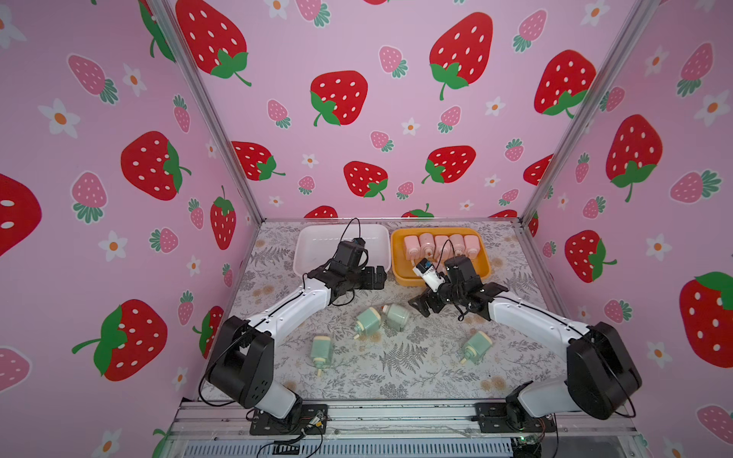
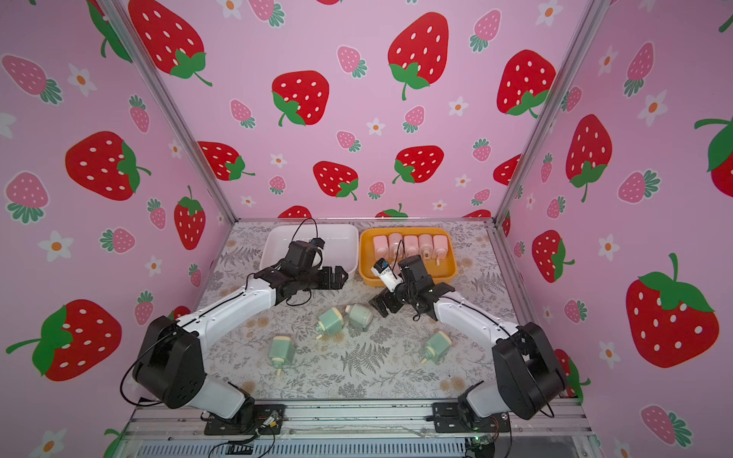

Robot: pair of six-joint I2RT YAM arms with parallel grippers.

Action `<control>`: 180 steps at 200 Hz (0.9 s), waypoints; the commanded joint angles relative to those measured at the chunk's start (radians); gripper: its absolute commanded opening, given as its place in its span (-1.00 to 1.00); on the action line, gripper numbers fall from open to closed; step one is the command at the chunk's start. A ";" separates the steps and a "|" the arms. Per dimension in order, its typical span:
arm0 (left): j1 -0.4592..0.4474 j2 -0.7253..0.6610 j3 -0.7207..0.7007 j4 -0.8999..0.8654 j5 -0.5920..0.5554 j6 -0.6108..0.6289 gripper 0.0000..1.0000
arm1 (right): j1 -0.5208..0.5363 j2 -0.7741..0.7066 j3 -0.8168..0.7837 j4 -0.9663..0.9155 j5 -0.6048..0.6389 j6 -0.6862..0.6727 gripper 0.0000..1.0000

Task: Place the pencil sharpeners by color into the storage box
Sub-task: Place the pencil sharpener in the storage box.

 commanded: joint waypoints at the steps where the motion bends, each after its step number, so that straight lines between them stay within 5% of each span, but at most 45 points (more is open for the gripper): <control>1: -0.013 -0.019 0.025 -0.221 -0.068 -0.001 0.99 | 0.045 -0.067 -0.045 -0.013 0.002 -0.038 0.96; 77: -0.102 0.069 0.084 -0.316 -0.135 -0.007 0.99 | 0.150 -0.059 -0.152 0.112 0.095 -0.070 0.96; 113: -0.102 0.116 0.106 -0.341 -0.209 -0.022 0.99 | 0.160 -0.045 -0.187 0.230 0.262 -0.036 0.97; 180: -0.103 0.155 0.139 -0.362 -0.235 -0.012 0.99 | 0.163 0.042 -0.160 0.238 0.064 -0.092 0.97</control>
